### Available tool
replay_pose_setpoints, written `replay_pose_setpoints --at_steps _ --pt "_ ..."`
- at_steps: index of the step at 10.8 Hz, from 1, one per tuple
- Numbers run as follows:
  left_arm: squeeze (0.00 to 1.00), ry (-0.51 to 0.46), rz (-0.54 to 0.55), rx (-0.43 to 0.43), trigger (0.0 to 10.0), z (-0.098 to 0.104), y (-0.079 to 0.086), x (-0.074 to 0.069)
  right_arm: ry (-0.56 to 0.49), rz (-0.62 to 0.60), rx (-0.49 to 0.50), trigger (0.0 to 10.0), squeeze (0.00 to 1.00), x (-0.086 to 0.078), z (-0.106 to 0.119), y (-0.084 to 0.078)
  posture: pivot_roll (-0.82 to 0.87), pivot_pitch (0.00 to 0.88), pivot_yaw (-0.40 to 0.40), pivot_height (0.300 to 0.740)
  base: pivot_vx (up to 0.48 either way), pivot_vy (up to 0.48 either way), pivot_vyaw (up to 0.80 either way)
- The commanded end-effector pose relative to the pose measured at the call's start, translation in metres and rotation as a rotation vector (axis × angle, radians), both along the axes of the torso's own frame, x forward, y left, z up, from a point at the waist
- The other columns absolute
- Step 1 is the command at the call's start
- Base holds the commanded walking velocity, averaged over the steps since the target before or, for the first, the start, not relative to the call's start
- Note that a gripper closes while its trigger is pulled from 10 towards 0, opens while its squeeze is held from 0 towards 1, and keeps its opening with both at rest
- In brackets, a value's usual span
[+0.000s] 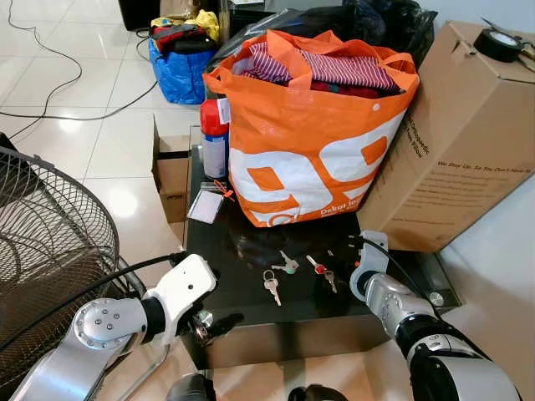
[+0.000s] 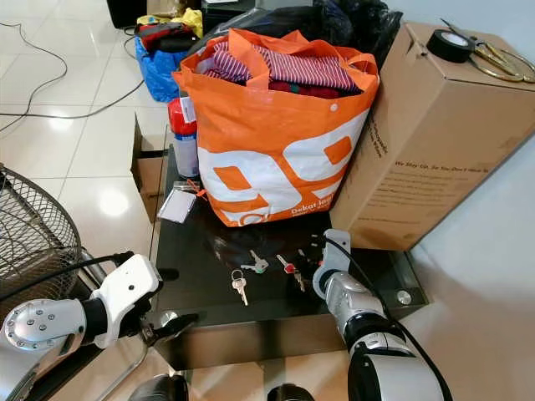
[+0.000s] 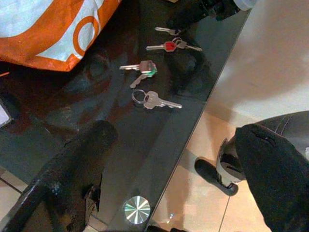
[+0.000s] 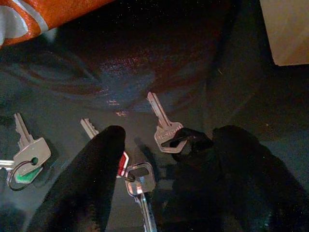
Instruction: Hang keys on a hook
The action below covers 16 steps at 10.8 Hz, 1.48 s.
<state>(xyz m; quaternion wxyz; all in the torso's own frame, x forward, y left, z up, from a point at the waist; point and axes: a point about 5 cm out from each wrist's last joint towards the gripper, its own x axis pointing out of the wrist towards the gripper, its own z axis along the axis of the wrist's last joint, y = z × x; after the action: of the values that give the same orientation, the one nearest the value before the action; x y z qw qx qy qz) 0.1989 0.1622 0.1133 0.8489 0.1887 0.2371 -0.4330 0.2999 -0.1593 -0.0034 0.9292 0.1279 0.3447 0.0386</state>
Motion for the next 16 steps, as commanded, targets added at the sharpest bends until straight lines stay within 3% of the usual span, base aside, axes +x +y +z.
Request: replay_pose_setpoints --at_steps 1,2,11,13,14,15,16 --pt "0.00 0.010 -0.021 -0.011 10.0 0.000 -0.004 -0.003 0.013 -0.003 -0.016 3.3 0.00 -0.002 -0.002 -0.005 -0.01 0.073 -0.115 0.740 0.000 0.000 0.00" --pt "0.00 0.012 -0.021 -0.012 10.0 0.000 -0.004 -0.003 0.021 -0.002 -0.027 0.0 0.00 -0.003 -0.003 -0.007 -0.01 0.073 -0.115 0.740 0.000 0.000 0.00" --pt "0.00 0.037 -0.030 -0.026 10.0 -0.003 -0.011 -0.011 0.053 0.020 -0.060 0.0 0.00 -0.010 -0.010 -0.007 -0.01 0.049 -0.120 0.740 0.000 0.000 0.00" --pt "0.00 0.029 -0.026 -0.027 10.0 -0.003 -0.012 -0.013 0.011 -0.008 -0.026 0.0 0.00 -0.008 -0.007 -0.005 -0.02 0.041 -0.120 0.740 0.000 0.000 0.00" --pt "0.00 0.025 -0.022 -0.027 10.0 -0.003 -0.012 -0.013 -0.008 -0.021 -0.015 4.6 0.00 -0.006 -0.005 -0.005 -0.01 0.037 -0.120 0.740 0.000 0.000 0.00" --pt "0.00 0.014 -0.017 -0.028 10.0 -0.002 -0.013 -0.012 -0.051 -0.067 0.016 10.0 1.00 -0.004 -0.001 -0.004 -0.01 0.036 -0.121 0.740 0.000 0.000 0.00" --pt "0.00 0.006 -0.014 -0.030 10.0 0.001 -0.013 -0.011 -0.079 -0.119 -0.005 10.0 1.00 -0.003 0.000 -0.009 -0.01 0.037 -0.120 0.740 0.000 0.000 0.00"
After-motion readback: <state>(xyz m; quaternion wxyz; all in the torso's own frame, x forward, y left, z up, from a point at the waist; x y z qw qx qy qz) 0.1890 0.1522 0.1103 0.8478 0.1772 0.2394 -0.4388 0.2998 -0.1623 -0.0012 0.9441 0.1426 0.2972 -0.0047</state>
